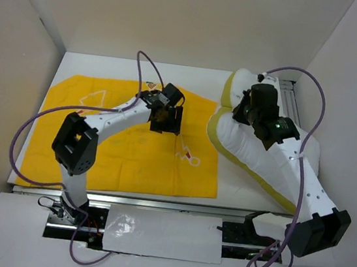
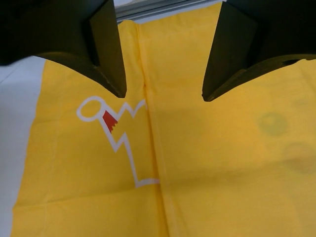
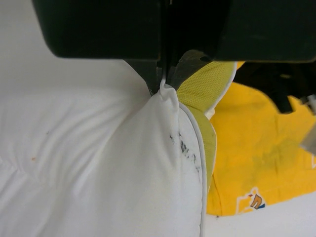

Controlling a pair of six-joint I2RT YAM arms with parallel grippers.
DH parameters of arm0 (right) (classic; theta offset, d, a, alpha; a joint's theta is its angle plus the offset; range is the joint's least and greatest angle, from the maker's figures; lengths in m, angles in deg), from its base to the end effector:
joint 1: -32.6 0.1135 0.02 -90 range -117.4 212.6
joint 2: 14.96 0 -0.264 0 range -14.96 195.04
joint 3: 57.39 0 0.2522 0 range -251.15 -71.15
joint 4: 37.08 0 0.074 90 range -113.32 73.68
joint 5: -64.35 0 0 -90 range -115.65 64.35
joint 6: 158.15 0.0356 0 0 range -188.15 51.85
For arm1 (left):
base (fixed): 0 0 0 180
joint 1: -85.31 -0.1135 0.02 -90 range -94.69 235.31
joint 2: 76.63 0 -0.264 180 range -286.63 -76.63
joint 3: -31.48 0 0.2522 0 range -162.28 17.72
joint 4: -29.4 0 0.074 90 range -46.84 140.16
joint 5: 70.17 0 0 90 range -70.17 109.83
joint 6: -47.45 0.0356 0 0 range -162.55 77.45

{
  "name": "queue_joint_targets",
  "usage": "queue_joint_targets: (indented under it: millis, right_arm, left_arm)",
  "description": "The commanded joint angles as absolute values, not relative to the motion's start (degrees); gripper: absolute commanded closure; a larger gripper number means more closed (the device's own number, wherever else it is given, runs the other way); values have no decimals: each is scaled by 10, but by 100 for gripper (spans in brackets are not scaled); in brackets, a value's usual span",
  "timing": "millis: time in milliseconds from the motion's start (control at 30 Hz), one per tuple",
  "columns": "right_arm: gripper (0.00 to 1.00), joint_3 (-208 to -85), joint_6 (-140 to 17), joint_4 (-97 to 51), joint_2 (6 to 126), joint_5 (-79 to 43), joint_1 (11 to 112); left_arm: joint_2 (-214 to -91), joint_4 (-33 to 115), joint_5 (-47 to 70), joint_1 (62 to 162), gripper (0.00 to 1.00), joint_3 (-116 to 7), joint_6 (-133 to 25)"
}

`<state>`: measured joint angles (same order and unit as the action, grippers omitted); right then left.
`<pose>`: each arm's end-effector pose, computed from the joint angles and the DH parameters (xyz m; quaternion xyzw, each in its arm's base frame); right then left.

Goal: Put the pillow into the pillowcase

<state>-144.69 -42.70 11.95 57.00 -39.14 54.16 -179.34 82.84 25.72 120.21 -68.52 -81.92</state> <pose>0.2559 0.0922 0.3710 0.0851 0.8732 0.0919 0.4710 0.3227 -0.2207 0.2682 -0.0522 0.9541 -0.1363 0.2615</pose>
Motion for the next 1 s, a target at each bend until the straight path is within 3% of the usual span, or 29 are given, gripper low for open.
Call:
queue_joint_targets:
  millis: [0,33,133,400,967]
  right_arm:
    - [100,-1433,-478,139,554,-320,491]
    - [100,-1428,-492,139,554,-280,477]
    - [100,-1423,-500,134,554,-229,446]
    - [100,-1411,-510,125,559,-240,440]
    - [100,-1399,-510,125,564,-266,417]
  left_arm:
    - [-1849,829,289,1213,26,-726,-827]
    - [-1862,842,304,1213,33,-744,-832]
    - [-1904,853,327,1213,39,-773,-839]
    - [-1964,853,339,1185,45,-816,-839]
    - [-1971,805,320,1202,44,-775,-782]
